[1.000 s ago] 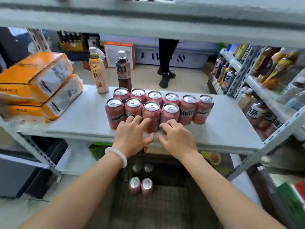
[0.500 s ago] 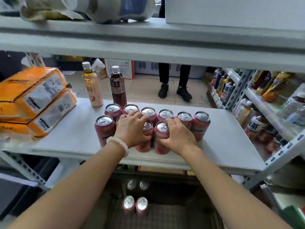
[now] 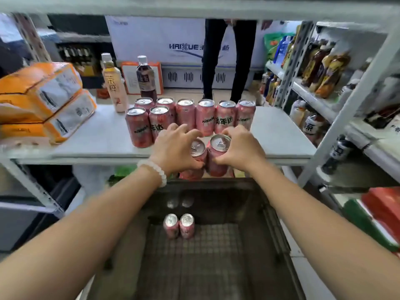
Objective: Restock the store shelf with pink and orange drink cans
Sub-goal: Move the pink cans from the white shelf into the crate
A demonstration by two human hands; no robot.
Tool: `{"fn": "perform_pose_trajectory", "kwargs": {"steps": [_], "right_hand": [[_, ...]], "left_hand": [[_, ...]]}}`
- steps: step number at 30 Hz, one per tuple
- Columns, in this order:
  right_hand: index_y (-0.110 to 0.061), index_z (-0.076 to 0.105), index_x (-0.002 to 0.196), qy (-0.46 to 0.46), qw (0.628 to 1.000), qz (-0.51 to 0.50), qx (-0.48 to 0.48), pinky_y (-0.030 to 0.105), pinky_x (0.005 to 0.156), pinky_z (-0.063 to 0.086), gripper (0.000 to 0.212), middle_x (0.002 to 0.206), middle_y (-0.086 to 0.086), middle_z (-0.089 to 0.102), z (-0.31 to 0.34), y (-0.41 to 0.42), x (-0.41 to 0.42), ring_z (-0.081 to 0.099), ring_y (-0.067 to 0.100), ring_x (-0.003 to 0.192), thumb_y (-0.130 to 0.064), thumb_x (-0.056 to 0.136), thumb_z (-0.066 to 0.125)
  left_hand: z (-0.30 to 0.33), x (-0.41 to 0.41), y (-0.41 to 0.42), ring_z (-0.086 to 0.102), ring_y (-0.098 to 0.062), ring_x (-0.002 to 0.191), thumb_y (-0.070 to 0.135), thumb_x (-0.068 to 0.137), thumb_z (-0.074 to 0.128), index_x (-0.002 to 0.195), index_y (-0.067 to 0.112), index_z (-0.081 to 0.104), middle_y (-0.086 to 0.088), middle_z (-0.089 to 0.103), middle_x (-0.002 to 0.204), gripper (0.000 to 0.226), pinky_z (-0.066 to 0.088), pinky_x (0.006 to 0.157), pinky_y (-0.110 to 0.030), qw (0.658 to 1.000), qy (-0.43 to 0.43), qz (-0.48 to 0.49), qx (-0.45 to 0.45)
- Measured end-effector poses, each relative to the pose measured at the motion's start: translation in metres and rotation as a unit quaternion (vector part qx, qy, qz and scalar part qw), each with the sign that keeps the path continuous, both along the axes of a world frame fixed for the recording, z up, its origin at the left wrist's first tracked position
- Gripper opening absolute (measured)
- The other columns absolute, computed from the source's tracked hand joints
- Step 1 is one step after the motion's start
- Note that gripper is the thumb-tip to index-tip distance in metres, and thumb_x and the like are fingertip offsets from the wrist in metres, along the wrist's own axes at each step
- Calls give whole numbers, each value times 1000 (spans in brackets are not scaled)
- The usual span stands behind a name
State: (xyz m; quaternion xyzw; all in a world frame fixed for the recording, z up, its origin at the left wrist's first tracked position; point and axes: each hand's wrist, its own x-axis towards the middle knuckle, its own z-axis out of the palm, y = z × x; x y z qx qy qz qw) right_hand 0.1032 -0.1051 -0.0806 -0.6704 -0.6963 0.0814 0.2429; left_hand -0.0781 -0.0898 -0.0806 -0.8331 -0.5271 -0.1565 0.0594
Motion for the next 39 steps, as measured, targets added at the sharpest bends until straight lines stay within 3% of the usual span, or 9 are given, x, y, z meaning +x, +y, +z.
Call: {"fn": "perform_pose_trajectory", "kwargs": {"steps": [4, 7, 11, 17, 22, 33, 39], "right_hand": [[-19, 54, 122, -8, 999, -9, -42, 37, 88, 50, 72, 118, 4, 51, -40, -45, 5, 55, 26, 106, -39, 58, 80], [-20, 54, 122, -15, 997, -6, -80, 35, 91, 48, 72, 122, 3, 51, -79, -66, 9, 54, 25, 112, -38, 58, 79], [-23, 54, 121, -11, 993, -7, -119, 35, 83, 49, 68, 115, 0, 50, -121, -74, 12, 57, 26, 102, -38, 59, 78], [-25, 49, 119, 0, 983, 2, -186, 28, 69, 43, 70, 113, -2, 45, -215, -43, 16, 57, 23, 96, -31, 57, 82], [-23, 51, 115, 7, 978, -15, -209, 31, 75, 46, 65, 113, 0, 45, -276, -12, 22, 57, 26, 99, -28, 59, 83], [-23, 54, 115, 35, 971, -55, -229, 33, 80, 45, 62, 114, 1, 46, -383, 37, 24, 58, 29, 100, -22, 60, 82], [-25, 56, 118, 59, 972, -59, -219, 34, 85, 47, 66, 114, 0, 50, -391, 48, 34, 59, 24, 101, -28, 59, 84]], "left_hand": [[-38, 5, -41, 51, -26, 109, 56, 57, 72, 126, 28, 56, -1, 60, 114, 77, 44, 89, -36, 999, 12, 4, -33], [-76, 7, -58, 51, -25, 106, 56, 56, 70, 117, 27, 62, 1, 61, 108, 68, 45, 86, -34, 998, 32, 8, -60], [-119, 9, -63, 50, -23, 105, 58, 59, 68, 115, 32, 61, 3, 59, 107, 62, 41, 82, -34, 995, 26, 15, -93], [-207, 23, -29, 45, -20, 113, 58, 66, 67, 126, 34, 52, 4, 53, 113, 67, 42, 91, -39, 979, 22, 14, -200], [-270, 33, -1, 46, -21, 112, 56, 66, 69, 125, 32, 54, 4, 51, 114, 65, 44, 90, -41, 970, -18, 20, -241], [-392, 37, 50, 60, -28, 87, 45, 40, 88, 104, 27, 70, 3, 64, 90, 68, 46, 74, -43, 986, -49, -3, -157], [-408, 46, 54, 57, -29, 89, 47, 46, 85, 109, 27, 68, 1, 62, 92, 69, 39, 83, -50, 994, -20, 26, -108]]}}
